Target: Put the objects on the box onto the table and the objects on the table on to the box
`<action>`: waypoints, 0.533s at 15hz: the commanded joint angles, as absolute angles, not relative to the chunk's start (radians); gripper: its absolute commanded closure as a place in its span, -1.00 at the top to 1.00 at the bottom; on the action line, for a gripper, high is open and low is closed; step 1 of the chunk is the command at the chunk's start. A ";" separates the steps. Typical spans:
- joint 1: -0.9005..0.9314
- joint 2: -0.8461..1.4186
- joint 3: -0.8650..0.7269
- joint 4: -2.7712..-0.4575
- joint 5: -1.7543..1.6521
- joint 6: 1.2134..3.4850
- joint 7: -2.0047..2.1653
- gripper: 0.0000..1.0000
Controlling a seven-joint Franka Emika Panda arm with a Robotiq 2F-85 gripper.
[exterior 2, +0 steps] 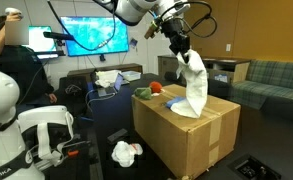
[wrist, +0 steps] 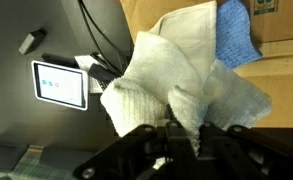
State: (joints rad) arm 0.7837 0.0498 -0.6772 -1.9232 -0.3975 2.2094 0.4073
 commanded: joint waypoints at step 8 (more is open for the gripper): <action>0.242 0.197 -0.121 -1.789 -0.468 2.442 0.523 -0.94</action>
State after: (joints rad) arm 0.3102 0.1405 -0.1928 -1.8490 -0.4538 2.3833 0.4999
